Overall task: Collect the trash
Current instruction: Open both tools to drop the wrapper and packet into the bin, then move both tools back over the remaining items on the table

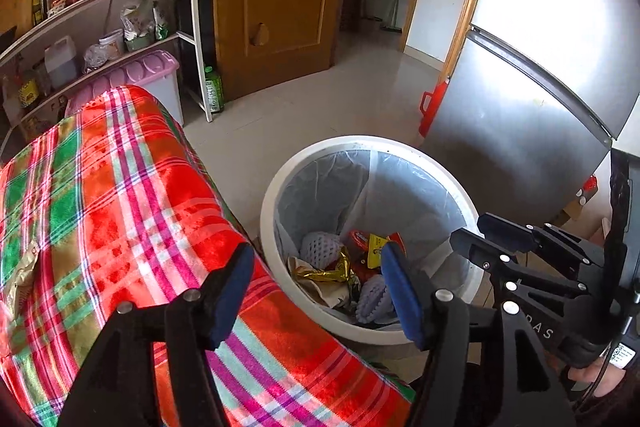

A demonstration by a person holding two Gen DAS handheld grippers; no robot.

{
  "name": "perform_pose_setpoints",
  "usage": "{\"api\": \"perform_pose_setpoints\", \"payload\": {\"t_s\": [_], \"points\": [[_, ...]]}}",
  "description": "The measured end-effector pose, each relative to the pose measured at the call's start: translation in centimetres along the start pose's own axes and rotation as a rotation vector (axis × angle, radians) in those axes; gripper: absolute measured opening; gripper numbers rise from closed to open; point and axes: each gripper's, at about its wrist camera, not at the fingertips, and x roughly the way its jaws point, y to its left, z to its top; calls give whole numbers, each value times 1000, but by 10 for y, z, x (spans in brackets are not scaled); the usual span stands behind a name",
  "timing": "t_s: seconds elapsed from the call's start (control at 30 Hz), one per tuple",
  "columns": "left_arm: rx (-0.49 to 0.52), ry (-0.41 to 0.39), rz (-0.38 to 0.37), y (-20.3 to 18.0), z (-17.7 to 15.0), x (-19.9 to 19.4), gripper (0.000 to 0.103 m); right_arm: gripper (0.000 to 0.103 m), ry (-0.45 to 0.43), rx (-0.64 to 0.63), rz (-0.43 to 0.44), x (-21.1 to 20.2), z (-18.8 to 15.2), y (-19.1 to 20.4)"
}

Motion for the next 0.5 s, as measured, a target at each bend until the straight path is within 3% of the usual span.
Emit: {"api": "perform_pose_setpoints", "payload": {"t_s": [0.17, 0.5], "points": [[-26, -44, 25, 16, -6, -23, 71, 42, -34, -15, 11, -12, 1, 20], [-74, -128, 166, 65, -27, -72, 75, 43, -66, -77, 85, -23, 4, 77]]}}
